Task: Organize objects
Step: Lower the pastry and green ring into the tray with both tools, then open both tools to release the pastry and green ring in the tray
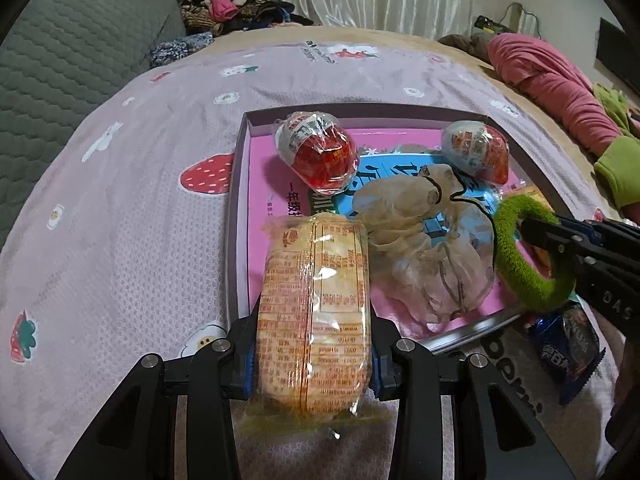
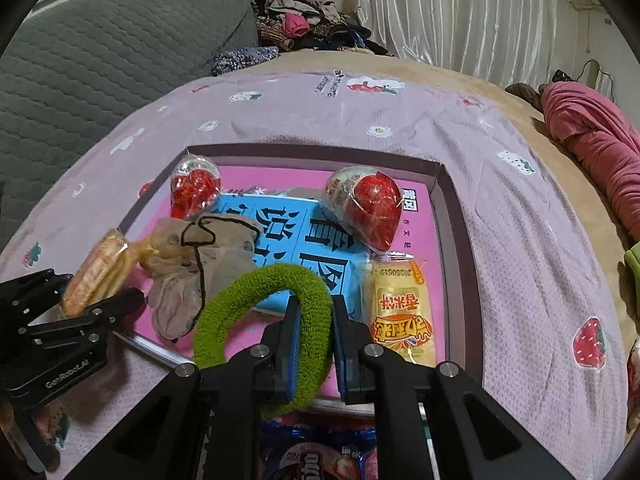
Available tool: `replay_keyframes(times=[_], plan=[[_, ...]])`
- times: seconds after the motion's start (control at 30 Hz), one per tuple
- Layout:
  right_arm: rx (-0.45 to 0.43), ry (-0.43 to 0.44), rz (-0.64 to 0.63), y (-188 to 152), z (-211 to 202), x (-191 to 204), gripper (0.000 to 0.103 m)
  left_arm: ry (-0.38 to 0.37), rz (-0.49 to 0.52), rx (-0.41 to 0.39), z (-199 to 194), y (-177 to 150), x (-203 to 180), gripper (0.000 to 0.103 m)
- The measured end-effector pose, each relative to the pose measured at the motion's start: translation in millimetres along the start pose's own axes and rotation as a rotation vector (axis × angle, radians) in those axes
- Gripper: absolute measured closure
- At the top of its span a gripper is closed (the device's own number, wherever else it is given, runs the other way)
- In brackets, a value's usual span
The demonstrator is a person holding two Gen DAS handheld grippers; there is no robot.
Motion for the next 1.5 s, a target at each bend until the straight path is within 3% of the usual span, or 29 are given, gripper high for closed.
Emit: replay_keyframes(times=[0.73,0.97,1.5], plan=[[0.017,-0.050,-0.017,-3.2,23.1,-1.4,0.088,-0.041,-0.018,-0.025,0.9,1.8,1.2,0.062],[0.024,-0.046,-0.006,-4.4,25.0,-3.0,0.088,-0.045,-0.024,-0.039,0.3,2.8,0.2,0.052],[0.031,-0.046,-0.005,-6.3,28.5,-2.3,0.076,-0.049,-0.028,-0.050,3.9,7.1,-2.1,0.047]])
Point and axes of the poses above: each gripper's, at about its wrist camera, not at the fingertips, and z roughly the way its jaws point, x to its left, y to its top, the point moved 6 cm from there along z, roughly the way its jaws point, and after that the axes turned 2 degrees about -x, right-handed, at the moved point
